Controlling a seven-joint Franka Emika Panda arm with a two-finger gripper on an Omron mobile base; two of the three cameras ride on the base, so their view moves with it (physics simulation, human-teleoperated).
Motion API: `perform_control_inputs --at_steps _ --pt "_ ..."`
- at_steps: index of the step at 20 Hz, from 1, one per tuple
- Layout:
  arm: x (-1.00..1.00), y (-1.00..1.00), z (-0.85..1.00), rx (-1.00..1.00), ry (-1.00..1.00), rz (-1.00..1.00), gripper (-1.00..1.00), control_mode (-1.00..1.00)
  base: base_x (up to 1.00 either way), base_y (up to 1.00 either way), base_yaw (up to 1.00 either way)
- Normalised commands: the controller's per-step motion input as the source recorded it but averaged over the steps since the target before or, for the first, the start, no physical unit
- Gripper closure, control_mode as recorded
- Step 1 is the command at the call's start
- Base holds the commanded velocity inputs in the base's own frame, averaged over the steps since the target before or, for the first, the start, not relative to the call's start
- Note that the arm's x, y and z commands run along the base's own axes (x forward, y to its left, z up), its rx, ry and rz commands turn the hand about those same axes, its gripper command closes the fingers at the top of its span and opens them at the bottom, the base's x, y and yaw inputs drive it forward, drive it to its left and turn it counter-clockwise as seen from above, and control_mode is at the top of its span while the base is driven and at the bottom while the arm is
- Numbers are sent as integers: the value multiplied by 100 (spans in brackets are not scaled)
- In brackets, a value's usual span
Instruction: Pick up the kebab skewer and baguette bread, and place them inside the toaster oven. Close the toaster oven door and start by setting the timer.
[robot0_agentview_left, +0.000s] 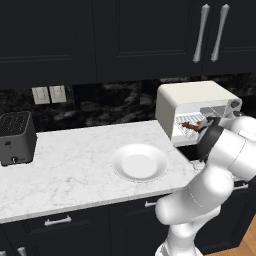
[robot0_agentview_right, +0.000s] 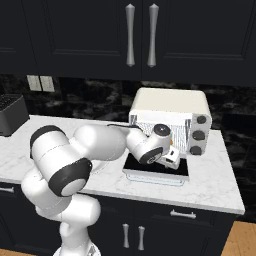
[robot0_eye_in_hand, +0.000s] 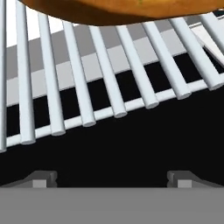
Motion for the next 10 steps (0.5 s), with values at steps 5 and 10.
perform_control_inputs --at_steps 5,10 --pt "22 0 -1 0 0 -10 -100 -100 0 0 0" --pt "15 0 -1 0 0 -8 -100 -100 0 0 0"
